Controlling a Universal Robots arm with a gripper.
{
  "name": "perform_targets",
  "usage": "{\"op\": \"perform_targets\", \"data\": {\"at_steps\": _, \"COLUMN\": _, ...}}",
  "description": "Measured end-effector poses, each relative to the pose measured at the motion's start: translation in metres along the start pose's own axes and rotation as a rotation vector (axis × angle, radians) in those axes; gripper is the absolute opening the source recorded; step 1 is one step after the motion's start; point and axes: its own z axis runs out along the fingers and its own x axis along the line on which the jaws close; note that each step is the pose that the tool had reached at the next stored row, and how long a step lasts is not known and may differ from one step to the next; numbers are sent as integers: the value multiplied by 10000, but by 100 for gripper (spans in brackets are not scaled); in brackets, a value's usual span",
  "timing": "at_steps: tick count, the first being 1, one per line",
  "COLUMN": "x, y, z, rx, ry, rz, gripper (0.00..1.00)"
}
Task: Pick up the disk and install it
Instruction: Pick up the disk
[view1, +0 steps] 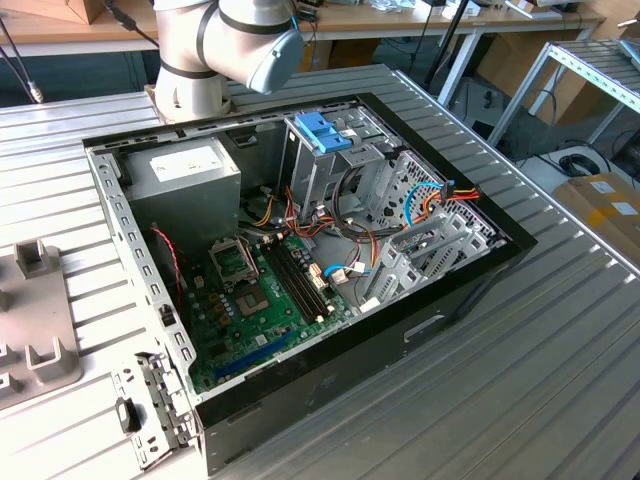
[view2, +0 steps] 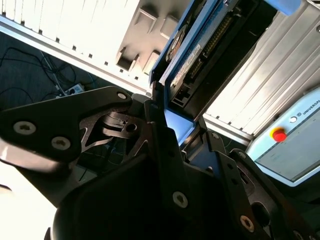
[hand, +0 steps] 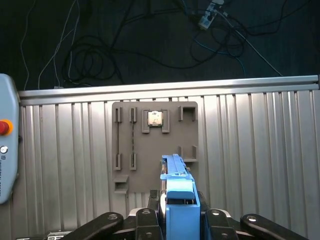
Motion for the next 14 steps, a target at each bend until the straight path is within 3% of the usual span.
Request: {"op": "perform_targets", "data": {"at_steps": 14, "x": 12, "y": -32, "z": 14, "rx": 1, "ry": -1, "rz": -1, "gripper": 37}}
